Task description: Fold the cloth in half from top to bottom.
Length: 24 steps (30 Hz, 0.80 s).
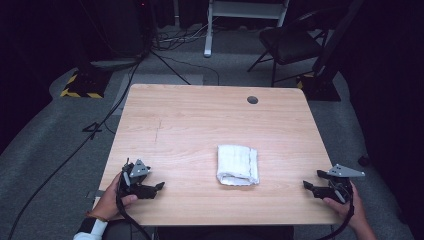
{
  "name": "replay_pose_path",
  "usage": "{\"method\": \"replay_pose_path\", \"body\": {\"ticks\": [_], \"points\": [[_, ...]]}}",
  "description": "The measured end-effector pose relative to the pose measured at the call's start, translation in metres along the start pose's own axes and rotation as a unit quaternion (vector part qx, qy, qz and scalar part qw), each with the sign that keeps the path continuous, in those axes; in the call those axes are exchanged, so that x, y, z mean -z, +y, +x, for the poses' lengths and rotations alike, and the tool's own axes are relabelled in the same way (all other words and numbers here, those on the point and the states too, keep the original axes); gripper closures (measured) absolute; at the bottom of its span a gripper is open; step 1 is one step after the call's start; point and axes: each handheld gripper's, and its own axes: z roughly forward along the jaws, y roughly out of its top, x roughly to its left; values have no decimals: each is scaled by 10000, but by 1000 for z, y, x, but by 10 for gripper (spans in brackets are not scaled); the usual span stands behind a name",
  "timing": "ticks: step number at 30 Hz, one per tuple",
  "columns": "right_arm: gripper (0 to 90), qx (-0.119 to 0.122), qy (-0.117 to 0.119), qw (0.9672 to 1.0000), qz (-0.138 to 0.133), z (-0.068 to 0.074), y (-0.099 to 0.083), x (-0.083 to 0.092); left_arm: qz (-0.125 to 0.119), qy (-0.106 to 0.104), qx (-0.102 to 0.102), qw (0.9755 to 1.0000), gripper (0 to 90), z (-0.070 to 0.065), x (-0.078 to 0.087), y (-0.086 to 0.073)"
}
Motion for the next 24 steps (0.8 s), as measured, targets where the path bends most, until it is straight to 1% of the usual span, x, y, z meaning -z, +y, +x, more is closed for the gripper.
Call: {"method": "replay_pose_path", "body": {"ticks": [1, 4, 5, 7, 12, 13, 24], "points": [[219, -15, -16, 10000, -1, 0, 0, 0, 5, -10, 50, 10000, 190, 0, 0, 0], [219, -22, -25, 10000, -3, 0, 0, 0, 11, 7, 49, 10000, 188, 0, 1, -1], [219, -22, -25, 10000, -3, 1, 0, 0, -19, 36, 84, 10000, 189, 0, 1, -2], [219, -22, -25, 10000, -3, 1, 0, 0, 5, 83, 104, 9999, 182, 1, 2, -2], [219, -22, -25, 10000, -4, 0, 0, 0, 15, 93, 101, 9999, 176, 1, 2, -2], [219, -21, -25, 10000, -3, 0, 0, 0, 8, 68, 154, 9999, 173, 0, 1, -2], [219, -22, -25, 10000, -2, 1, 0, 0, 27, 58, 155, 9999, 167, 1, 1, -2]]}}
